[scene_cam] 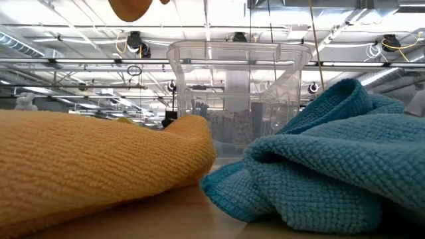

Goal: Sort microfiber towel by color & place in baskets
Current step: Put the top orange towel into the black wire basket

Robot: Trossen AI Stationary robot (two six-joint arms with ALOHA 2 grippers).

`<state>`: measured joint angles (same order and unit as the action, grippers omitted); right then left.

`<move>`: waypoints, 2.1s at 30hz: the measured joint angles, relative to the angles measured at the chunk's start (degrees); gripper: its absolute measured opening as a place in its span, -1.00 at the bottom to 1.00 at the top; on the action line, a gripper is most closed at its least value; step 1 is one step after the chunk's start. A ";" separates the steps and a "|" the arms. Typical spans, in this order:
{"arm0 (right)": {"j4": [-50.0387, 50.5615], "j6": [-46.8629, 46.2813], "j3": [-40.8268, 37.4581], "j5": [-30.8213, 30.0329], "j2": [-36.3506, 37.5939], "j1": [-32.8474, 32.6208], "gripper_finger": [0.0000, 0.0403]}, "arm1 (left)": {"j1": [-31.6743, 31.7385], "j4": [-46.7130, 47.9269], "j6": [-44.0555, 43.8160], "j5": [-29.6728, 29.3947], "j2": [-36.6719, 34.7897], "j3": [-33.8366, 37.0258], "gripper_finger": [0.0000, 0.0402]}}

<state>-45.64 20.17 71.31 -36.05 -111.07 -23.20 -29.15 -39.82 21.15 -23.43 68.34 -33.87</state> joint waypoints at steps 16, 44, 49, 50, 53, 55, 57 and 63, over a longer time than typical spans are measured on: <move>23.52 -10.32 0.00 -1.41 9.09 -2.04 -0.94 | -4.82 4.32 -1.23 -5.53 0.07 0.00 0.19; 75.72 -24.06 0.00 -16.22 38.30 1.17 -0.94 | 5.15 -3.47 19.71 -19.27 -2.03 -0.02 0.29; 79.91 -24.47 0.00 -16.26 41.31 4.00 -0.94 | 11.45 0.98 9.98 -20.25 -1.99 -0.02 0.29; 80.54 -24.48 0.00 -16.24 41.80 4.77 -0.94 | 12.43 3.01 7.72 -19.97 -1.99 -0.02 0.29; 81.87 -25.10 0.00 -15.88 43.04 7.36 -0.94 | 14.93 8.07 2.03 -16.57 -1.97 -0.02 0.29; 81.99 -25.90 0.00 -13.51 43.43 9.10 -0.94 | 16.18 10.15 -0.59 -11.45 -1.97 -0.02 0.29; 83.13 -26.03 0.00 -11.49 43.45 10.46 -0.94 | 17.24 10.70 -2.84 -5.81 -1.97 -0.02 0.29; 93.31 -32.45 -0.02 -12.12 43.40 16.65 -0.94 | 18.32 10.59 -5.85 3.82 -1.97 -0.02 0.29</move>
<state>47.68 -12.28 71.29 -48.17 -67.67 -6.55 -10.83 -29.23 15.30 -19.61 66.37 -33.89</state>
